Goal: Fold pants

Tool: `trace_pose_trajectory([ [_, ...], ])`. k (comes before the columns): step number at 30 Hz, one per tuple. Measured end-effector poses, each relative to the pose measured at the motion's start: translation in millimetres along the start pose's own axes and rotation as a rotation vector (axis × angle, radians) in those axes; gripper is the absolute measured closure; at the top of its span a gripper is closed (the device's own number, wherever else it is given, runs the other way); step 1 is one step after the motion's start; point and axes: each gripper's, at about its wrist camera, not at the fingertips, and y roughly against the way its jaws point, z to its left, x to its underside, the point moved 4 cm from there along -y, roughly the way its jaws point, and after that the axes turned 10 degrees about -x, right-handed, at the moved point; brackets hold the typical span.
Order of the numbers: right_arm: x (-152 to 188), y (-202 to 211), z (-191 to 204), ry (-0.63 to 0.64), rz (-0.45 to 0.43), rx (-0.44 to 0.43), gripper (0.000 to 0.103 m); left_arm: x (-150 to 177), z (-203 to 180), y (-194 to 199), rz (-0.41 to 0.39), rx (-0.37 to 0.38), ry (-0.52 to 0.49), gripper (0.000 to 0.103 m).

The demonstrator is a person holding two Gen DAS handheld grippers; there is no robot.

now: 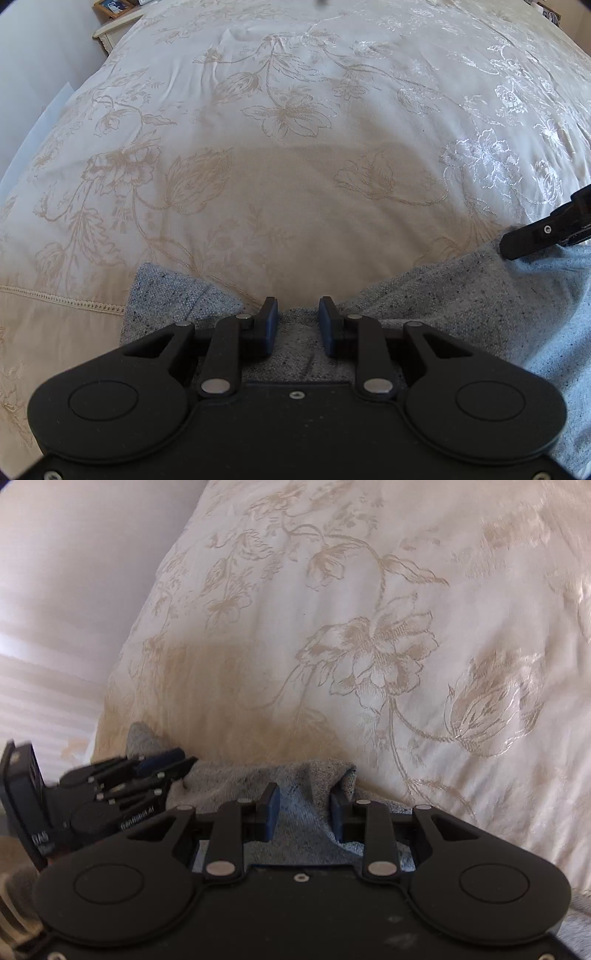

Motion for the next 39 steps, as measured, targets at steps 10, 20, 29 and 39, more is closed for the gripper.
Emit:
trace_pose_trajectory([
  [10,-24.2,17.1,-2.9,-0.071,-0.205,0.175,0.101,-9.6,5.3,-7.9,0.022,0.014,0.038,0.067],
  [20,-42.9,27.6,0.2,0.073,-0.324,0.277,0.101,-31.9,40.2,25.8,0.005,-0.061,0.184,0.069],
  [29,11.1,52.5,57.9,0.265,-0.319,0.227,0.089,24.0,17.8,11.1,0.046,-0.236,-0.045,0.065],
  [39,138.1,0.2,57.2,0.413,0.022,0.279,0.088,31.3,34.1,42.8,-0.019,-0.3,0.121,0.058],
])
